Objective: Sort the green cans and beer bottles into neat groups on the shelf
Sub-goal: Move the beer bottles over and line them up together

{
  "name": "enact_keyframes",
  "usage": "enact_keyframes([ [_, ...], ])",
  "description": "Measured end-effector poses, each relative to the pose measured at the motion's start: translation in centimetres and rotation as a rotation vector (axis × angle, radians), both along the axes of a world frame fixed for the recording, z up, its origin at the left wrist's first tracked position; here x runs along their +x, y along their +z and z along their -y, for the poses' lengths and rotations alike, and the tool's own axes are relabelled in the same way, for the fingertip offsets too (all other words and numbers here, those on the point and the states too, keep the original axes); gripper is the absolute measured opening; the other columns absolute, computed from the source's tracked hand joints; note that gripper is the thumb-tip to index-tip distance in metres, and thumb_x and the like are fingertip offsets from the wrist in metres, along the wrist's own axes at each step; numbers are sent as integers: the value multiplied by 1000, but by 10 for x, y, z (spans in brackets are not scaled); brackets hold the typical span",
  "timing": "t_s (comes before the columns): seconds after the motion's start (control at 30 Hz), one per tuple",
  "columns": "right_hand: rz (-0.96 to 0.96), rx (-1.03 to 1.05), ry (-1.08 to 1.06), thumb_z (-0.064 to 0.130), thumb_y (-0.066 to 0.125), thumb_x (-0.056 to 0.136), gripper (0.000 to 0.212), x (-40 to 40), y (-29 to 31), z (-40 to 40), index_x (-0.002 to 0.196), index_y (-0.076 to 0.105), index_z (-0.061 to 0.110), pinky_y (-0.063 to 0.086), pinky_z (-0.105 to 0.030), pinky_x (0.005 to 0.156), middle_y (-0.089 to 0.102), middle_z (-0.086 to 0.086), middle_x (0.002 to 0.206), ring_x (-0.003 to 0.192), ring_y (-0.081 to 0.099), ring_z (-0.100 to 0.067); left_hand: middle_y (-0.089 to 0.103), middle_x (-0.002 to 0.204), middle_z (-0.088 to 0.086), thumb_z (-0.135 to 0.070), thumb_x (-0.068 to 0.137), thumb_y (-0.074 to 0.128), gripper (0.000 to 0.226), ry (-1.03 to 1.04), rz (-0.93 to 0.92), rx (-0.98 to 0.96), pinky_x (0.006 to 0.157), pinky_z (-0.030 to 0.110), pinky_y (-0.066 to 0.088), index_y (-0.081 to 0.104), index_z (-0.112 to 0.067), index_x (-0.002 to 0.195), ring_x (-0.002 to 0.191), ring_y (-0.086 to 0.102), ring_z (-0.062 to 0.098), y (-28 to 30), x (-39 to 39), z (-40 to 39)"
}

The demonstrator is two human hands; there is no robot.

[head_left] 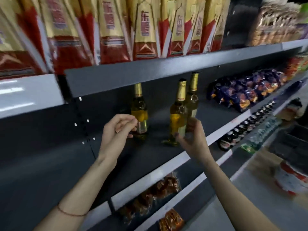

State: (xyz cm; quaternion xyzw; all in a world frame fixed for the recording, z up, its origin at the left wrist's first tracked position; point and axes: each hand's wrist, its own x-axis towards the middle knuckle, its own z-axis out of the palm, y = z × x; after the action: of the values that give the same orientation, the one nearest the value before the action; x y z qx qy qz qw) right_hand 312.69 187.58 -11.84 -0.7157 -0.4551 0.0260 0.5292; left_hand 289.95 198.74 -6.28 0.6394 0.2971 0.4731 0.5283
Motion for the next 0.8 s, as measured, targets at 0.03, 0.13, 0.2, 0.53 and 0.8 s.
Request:
enact_keyframes([
  [0.03, -8, 22, 7, 24, 83, 85, 74, 10, -1, -6, 141, 40, 3, 48, -58, 101, 53, -17, 133, 124, 54, -38, 79, 91, -3, -16, 98, 71, 6, 35, -2, 0, 75, 27, 60, 74, -21, 98, 92, 75, 15, 1, 5, -1],
  [0.13, -20, 89, 31, 28, 87, 81, 86, 35, -4, -28, 145, 37, 2, 42, -60, 107, 49, -18, 138, 130, 49, -38, 79, 92, -2, -16, 97, 71, 9, 129, -13, 10, 73, 25, 60, 75, -24, 96, 89, 76, 13, 0, 14, -1],
  [0.2, -100, 116, 98, 32, 89, 77, 94, 46, -6, -43, 148, 34, 6, 42, -57, 111, 49, -16, 142, 134, 50, -35, 79, 95, 1, -16, 97, 72, 7, 192, -22, 14, 72, 25, 60, 75, -22, 97, 88, 75, 13, -6, 15, -2],
  [0.53, -258, 203, 157, 42, 92, 68, 95, 71, -22, -92, 143, 37, 23, 38, 7, 81, 51, 28, 120, 104, 50, 30, 76, 103, 10, -20, 95, 76, 16, 322, -121, -47, 75, 25, 55, 71, -15, 110, 95, 71, 15, -26, 37, -45],
  [0.8, -258, 164, 138, 34, 92, 71, 82, 77, -27, -98, 132, 38, 39, 38, 9, 79, 54, 29, 115, 102, 51, 30, 71, 129, -3, -36, 77, 92, 76, 224, -242, -125, 109, 39, 51, 53, -24, 141, 121, 66, 17, -37, 92, -96],
])
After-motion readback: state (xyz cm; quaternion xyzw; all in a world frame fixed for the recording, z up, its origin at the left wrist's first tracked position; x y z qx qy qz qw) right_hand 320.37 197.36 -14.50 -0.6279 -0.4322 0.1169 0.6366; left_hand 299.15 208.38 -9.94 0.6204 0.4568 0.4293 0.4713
